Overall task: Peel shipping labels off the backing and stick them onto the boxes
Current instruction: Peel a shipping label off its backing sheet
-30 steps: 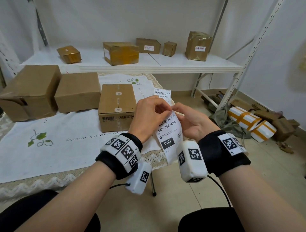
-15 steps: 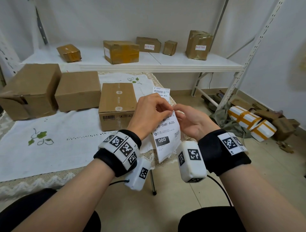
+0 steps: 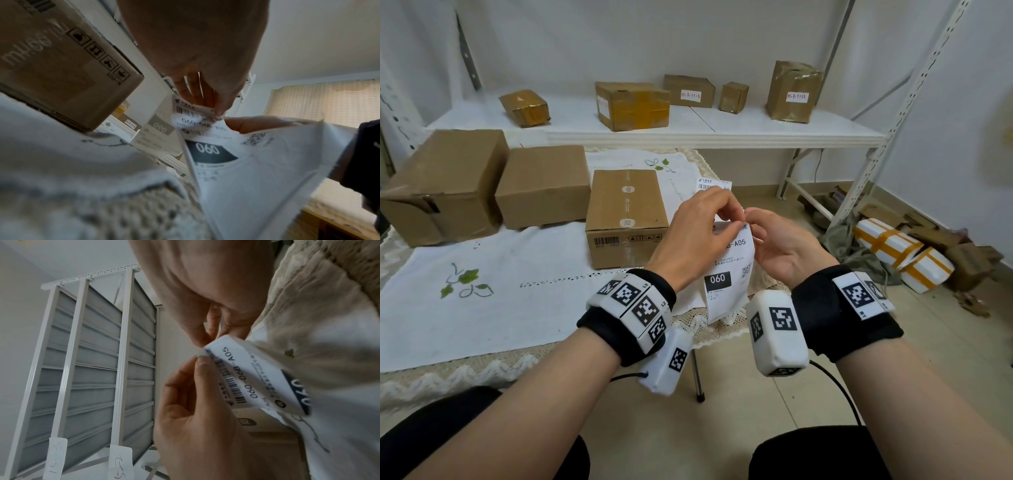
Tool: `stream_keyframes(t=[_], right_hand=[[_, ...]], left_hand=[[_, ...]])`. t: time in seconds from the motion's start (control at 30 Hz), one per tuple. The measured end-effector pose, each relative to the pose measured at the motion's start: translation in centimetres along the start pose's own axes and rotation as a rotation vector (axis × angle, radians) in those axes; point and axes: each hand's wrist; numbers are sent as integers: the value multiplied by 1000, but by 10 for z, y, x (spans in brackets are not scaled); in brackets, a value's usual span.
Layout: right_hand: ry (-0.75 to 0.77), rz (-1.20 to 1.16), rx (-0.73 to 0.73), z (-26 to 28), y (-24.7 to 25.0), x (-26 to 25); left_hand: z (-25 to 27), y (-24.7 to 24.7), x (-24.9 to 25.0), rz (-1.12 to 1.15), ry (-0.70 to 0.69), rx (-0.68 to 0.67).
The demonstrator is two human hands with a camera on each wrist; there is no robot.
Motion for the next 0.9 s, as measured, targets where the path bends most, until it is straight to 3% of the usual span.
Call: stream_keyframes(t=[0.33,0.47,0.9], right_hand=[[-17,-36,-29,3,-3,3],[-36,-44,-4,-4,-1,5],[-14,-20,71,-7,-2,7]], left_hand=[[0,0,-1,107,53,50],[-1,2,0,153,91,-4],[-1,6,0,61,27,-41]])
Point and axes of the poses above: each hand's wrist, its own z-axis away from the middle knuckle, its own y-axis out of the back of the hand, x = y × z, and after that the axes turned 9 degrees about z, right-handed
